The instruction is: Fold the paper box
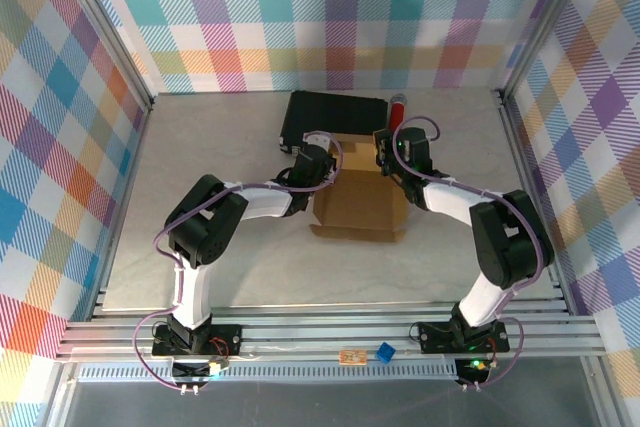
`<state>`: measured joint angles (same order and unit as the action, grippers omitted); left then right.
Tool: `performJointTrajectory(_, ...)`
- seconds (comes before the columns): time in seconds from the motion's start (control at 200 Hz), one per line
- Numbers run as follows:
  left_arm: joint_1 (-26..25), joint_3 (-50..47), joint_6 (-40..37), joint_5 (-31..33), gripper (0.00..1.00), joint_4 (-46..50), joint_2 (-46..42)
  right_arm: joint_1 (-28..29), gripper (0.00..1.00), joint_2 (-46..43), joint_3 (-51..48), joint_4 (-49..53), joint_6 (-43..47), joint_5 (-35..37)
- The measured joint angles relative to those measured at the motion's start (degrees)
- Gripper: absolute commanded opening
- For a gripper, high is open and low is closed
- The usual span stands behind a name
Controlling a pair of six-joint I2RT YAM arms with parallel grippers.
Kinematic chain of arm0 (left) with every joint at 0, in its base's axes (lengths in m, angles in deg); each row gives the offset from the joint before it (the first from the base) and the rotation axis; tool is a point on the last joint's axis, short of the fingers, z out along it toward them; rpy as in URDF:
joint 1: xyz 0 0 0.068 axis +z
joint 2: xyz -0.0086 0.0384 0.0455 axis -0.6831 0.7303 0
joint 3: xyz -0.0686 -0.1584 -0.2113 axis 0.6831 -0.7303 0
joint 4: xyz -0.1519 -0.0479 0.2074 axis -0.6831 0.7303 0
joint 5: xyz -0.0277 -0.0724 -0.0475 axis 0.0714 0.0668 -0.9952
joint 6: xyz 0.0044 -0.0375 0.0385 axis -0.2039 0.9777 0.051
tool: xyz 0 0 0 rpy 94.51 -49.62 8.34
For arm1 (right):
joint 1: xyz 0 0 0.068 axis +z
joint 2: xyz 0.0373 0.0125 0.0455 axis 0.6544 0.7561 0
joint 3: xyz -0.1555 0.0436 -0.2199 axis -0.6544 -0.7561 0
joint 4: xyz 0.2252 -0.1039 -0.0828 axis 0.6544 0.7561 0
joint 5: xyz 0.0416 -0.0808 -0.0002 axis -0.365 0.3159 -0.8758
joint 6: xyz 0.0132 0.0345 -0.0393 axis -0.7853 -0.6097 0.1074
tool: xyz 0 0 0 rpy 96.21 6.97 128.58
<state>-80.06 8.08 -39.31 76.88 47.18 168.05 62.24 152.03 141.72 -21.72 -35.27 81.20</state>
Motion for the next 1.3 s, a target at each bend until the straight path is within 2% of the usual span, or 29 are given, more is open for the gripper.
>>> performJointTrajectory(0.16, 1.2, 0.3, 0.2, -0.1, 0.00, 4.5, -1.6, -0.7, 0.60, -6.3, 0.8, 10.5, 3.8, -0.1)
performJointTrajectory(0.305, 3.5, 2.2, 1.3, -3.2, 0.00, 10.9, -4.8, -3.1, 0.64, -14.2, 3.3, 18.1, 8.3, -0.3)
performJointTrajectory(0.51, 9.4, 9.3, 6.0, -11.8, 0.00, 21.3, -7.4, -6.1, 0.56, -19.2, 13.0, 31.2, 18.6, -1.9)
performJointTrajectory(0.665, 13.3, 15.9, 9.5, -19.8, 0.00, 30.2, -7.4, -6.4, 0.55, -19.2, 20.7, 40.9, 26.3, -2.4)
performJointTrajectory(0.84, 15.8, 20.5, 12.6, -27.1, 0.00, 41.3, -7.4, -6.4, 0.53, -19.9, 24.2, 48.0, 31.8, -2.4)
performJointTrajectory(1.065, 16.0, 25.2, 14.2, -29.4, 0.00, 53.7, -7.4, -6.4, 0.49, -19.6, 31.4, 56.4, 33.0, -3.7)
performJointTrajectory(1.3, 15.9, 26.7, 14.6, -27.7, 0.00, 63.7, -7.6, -6.4, 0.42, -16.2, 37.4, 60.3, 28.6, -6.8)
